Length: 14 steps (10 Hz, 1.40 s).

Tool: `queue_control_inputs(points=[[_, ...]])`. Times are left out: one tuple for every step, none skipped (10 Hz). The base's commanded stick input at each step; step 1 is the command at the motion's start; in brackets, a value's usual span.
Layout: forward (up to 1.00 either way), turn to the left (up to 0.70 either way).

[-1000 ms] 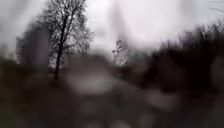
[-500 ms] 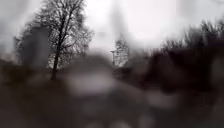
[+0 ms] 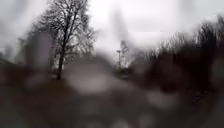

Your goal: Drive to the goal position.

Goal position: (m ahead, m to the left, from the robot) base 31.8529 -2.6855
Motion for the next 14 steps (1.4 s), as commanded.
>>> queue_control_inputs(points=[[0.85,0.34],[0.85,0.34],[0.85,0.34],[0.85,0.34],[0.85,0.16],[0.85,0.00],[0.85,0.00],[0.85,0.00],[0.85,0.00],[0.85,0.00],[0.85,0.00],[0.85,0.00],[0.85,0.00],[0.85,0.00]])
